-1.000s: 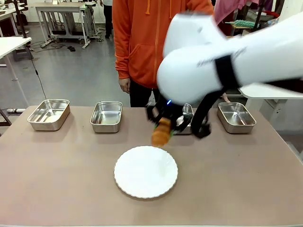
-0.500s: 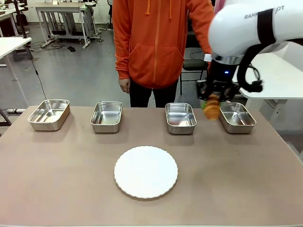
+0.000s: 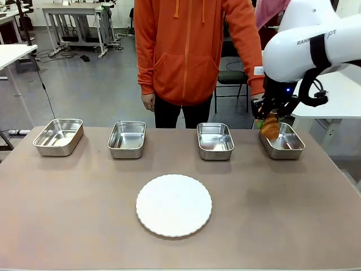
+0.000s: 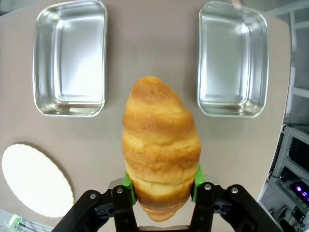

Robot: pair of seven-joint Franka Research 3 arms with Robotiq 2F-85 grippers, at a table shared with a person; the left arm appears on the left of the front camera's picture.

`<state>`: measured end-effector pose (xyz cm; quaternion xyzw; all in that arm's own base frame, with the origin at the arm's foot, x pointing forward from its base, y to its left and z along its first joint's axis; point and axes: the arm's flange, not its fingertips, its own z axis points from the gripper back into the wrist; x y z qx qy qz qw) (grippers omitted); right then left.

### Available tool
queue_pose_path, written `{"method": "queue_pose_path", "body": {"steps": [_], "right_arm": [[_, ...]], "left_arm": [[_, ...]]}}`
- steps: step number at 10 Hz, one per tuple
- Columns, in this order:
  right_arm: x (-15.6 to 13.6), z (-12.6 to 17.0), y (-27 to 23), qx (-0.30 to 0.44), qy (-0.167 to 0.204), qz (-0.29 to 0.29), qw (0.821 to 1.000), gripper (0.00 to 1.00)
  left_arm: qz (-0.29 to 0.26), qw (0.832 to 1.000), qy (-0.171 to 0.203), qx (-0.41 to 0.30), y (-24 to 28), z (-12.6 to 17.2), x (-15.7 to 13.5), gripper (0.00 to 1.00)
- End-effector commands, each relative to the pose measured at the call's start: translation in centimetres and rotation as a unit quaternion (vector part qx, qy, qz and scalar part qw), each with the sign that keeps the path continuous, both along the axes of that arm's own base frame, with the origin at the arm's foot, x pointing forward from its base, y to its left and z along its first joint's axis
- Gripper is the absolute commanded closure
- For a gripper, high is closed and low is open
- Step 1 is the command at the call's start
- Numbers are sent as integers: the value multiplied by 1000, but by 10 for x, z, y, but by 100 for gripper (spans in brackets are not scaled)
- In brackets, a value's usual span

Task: Place the bread in the container.
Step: Place the Butter Roll into the Airtight Container indicated by the human.

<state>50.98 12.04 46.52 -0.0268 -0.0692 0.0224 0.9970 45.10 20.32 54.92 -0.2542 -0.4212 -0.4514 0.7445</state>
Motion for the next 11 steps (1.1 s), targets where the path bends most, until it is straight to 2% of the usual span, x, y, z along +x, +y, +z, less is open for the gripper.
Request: {"method": "queue_pose_path", "body": {"steps": [1,3,7,11], "right_arm": [[-3,6,4,8,8,-20,1000,49],[-2,0,1,0,6,-6,1000,49],[52,-10,-78,9,13,-16,1000,49],[100,-47,-116,24,18,14,999,49]], "left_arm": [[-2,1000,-5,-1,-2,2,-1,0],[-2,1000,-5,-1,-2,2,-1,0],[-2,1000,-5,-1,-2,2,-1,0],[-2,1000,-5,-1,-2,2,-1,0]]}}
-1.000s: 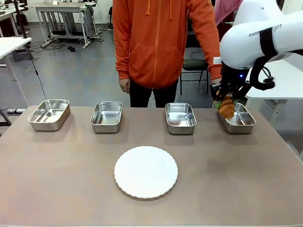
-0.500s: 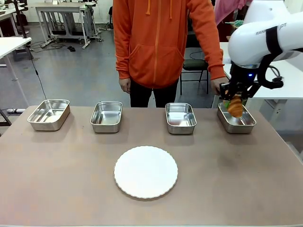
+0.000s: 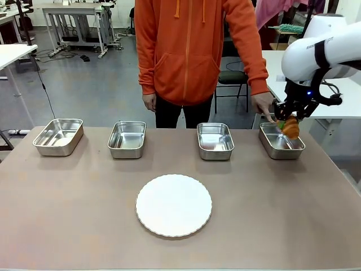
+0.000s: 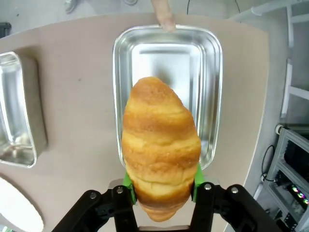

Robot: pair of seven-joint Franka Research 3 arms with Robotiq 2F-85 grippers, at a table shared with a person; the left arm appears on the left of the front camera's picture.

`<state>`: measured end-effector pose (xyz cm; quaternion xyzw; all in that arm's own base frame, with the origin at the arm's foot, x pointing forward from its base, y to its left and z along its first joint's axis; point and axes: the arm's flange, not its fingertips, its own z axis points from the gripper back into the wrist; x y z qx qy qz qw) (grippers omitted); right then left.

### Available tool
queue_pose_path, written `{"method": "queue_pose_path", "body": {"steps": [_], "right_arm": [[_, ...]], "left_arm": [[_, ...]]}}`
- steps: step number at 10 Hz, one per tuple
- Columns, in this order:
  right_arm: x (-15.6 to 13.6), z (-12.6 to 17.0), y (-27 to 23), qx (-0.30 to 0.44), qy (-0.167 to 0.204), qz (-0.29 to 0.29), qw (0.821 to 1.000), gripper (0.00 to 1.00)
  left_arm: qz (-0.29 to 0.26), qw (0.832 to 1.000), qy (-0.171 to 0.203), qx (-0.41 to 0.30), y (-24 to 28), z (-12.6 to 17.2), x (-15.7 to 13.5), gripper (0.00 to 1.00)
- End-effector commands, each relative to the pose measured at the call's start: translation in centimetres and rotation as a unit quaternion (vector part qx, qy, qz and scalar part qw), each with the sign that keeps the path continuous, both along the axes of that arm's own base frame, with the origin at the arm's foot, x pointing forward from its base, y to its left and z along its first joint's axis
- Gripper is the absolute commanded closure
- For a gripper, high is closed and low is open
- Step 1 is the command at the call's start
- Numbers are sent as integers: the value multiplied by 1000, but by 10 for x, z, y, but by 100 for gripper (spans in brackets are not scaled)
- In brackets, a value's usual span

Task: Place the bread in the container.
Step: Place the Butter Roll into the Airtight Container indicated by the human.

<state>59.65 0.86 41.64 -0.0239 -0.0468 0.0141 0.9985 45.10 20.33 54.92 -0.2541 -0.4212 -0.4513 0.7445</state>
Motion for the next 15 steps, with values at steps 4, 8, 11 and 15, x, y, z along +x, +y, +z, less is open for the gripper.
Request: {"method": "queue_pose_path", "body": {"steps": [4,8,11,15], "right_arm": [[32,-28,-3,28,-6,54,998,49],[37,-35,-10,19,-8,40,999,0],[37,-35,-9,12,-16,40,999,0],[34,-36,-5,12,-7,30,999,7]], "left_arm": [[-2,1000,-5,-1,-2,2,-1,0],[-2,1000,-5,-1,-2,2,-1,0],[-2,1000,-5,-1,-2,2,-1,0],[-2,1000,-5,-1,-2,2,-1,0]]}}
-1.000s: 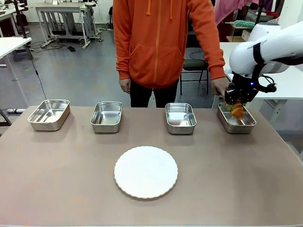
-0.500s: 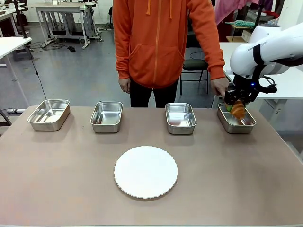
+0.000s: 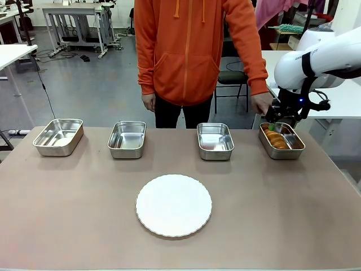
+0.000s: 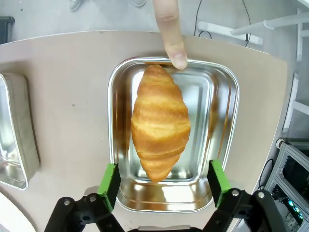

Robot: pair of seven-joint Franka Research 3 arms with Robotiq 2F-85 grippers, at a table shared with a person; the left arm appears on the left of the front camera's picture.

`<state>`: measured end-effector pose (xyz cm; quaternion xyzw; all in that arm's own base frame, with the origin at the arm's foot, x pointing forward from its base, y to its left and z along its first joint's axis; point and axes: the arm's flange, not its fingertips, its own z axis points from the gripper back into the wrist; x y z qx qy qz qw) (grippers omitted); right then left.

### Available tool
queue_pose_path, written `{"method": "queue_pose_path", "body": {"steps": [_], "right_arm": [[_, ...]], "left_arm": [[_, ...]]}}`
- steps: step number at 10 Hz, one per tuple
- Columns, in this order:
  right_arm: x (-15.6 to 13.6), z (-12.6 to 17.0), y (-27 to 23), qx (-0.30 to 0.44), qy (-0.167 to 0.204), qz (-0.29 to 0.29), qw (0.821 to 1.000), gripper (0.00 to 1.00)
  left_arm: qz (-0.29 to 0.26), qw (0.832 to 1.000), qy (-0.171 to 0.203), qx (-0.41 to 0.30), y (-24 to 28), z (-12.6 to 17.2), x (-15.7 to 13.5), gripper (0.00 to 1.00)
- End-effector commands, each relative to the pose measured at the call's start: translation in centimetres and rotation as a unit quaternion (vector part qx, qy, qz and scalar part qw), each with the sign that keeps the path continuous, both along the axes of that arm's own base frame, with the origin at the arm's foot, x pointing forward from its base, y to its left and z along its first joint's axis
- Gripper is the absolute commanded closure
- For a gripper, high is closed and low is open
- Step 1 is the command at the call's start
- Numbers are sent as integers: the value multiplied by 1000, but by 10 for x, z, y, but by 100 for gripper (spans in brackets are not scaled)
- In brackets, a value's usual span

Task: Place the bread in the container.
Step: Place the Butter Roll into the Airtight Container indicated by the human.

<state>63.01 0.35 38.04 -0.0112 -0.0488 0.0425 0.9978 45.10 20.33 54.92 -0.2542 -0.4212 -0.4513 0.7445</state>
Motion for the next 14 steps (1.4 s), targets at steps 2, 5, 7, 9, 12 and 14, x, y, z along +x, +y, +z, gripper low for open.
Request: {"method": "queue_pose_path", "body": {"steps": [2,5,7,9,12,14], "right_arm": [[1,0,0,0,-5,1,1000,7],[1,0,0,0,-5,1,1000,7],[1,0,0,0,-5,1,1000,7],[0,0,0,0,0,0,1000,7],[-66,49,8,-9,-21,-63,998,7],[-122,71,17,4,-14,-36,999,7]], "left_arm": [[-2,1000,-5,-1,-2,2,-1,0],[-2,1000,-5,-1,-2,2,-1,0],[-2,1000,-5,-1,-2,2,-1,0],[-2,1000,-5,-1,-2,2,-1,0],[-2,1000,-5,-1,-2,2,-1,0],[-2,1000,-5,-1,-2,2,-1,0]]}}
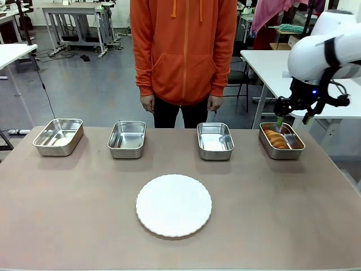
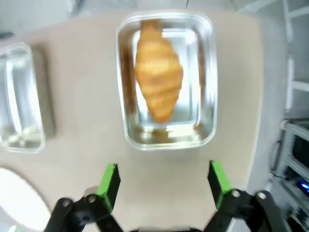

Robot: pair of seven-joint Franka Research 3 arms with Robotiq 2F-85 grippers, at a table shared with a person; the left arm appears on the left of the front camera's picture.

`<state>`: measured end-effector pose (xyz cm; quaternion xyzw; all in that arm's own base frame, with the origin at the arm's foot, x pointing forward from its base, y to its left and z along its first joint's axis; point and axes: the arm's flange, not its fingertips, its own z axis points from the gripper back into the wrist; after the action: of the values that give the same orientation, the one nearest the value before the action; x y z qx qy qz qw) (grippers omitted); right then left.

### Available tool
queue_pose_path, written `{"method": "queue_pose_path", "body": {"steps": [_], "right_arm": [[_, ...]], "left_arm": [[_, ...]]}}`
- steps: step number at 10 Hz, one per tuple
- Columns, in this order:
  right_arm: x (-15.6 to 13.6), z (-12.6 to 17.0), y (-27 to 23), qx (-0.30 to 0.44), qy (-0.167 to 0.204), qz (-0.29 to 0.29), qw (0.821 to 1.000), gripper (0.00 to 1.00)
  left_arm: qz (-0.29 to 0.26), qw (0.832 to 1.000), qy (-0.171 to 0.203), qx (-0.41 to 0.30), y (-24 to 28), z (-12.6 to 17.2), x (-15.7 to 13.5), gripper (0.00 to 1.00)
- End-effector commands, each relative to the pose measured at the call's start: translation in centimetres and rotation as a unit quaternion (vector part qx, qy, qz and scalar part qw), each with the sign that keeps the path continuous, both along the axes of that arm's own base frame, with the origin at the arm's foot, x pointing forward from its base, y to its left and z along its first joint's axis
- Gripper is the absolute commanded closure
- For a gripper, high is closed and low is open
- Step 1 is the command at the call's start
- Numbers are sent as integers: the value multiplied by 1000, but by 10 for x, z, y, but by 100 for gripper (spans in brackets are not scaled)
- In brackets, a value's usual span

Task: Place the bread in the container.
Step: Place the Butter Roll into the Airtight Container indicated by the human.

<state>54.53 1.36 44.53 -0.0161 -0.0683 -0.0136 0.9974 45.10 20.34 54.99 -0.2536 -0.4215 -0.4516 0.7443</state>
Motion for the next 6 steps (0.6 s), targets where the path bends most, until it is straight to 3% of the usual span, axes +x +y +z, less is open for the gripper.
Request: {"method": "queue_pose_path", "body": {"steps": [1,4,6], "right_arm": [[-69,11,17,31,-1,37,999,7],[-126,7,34,61,7,82,995,7],[-141,0,36,72,10,93,993,7]], "left_arm": [[-2,1000,-4,-2,-2,2,-1,0],[-2,1000,-4,-2,-2,2,-1,0],[-2,1000,-4,-2,-2,2,-1,0]]}}
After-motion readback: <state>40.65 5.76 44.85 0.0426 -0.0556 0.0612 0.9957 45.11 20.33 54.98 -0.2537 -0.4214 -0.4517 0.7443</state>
